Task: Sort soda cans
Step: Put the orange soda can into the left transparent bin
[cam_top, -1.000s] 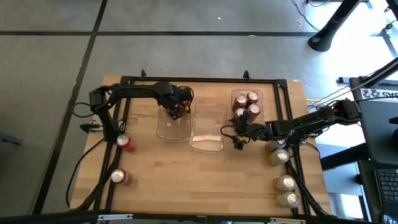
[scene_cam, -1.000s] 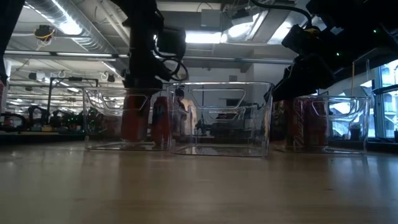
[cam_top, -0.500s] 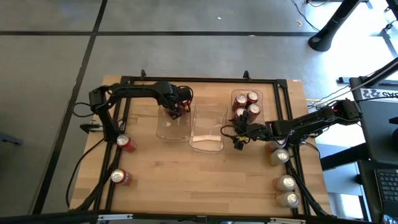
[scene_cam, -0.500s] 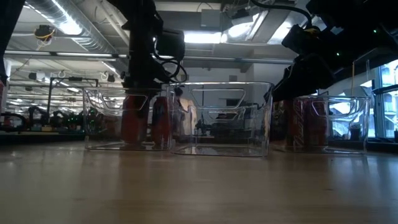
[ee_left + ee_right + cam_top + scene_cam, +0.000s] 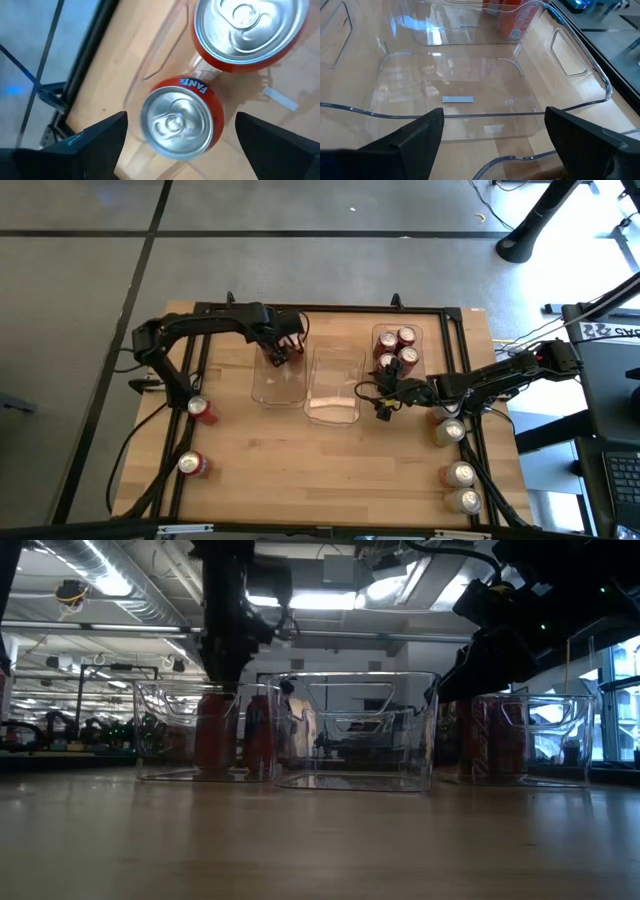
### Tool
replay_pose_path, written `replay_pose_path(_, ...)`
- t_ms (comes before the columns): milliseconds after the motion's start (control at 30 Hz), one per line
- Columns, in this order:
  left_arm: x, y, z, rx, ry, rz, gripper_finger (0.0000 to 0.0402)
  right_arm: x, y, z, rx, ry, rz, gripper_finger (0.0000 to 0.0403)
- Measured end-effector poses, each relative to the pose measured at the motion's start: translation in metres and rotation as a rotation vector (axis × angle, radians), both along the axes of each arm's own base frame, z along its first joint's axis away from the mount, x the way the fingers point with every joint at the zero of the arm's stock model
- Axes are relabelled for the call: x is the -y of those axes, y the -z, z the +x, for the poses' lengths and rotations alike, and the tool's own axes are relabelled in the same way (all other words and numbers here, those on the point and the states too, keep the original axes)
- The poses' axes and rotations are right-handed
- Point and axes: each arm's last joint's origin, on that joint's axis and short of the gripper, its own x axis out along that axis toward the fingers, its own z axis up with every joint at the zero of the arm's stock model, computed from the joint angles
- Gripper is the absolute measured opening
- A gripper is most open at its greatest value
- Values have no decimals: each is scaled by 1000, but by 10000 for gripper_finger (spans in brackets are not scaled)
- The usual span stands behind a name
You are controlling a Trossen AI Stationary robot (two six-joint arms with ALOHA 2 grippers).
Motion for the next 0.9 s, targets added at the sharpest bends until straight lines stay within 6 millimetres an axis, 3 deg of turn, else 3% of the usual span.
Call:
replay_pose_path(200,8,-33,-7,55,15,8,351,0,0,0,0,0,0,347)
replay_pose_path(367,25,-46,-16,56,22,-65,351,0,0,0,2,3,5,347)
replay_pose_path(767,89,-61,-40,-38,24,-105,351,0,0,0,3,3,6,347)
replay_pose_path(900,114,-67,-46,20,26,-146,351,0,0,0,5,4,6,347)
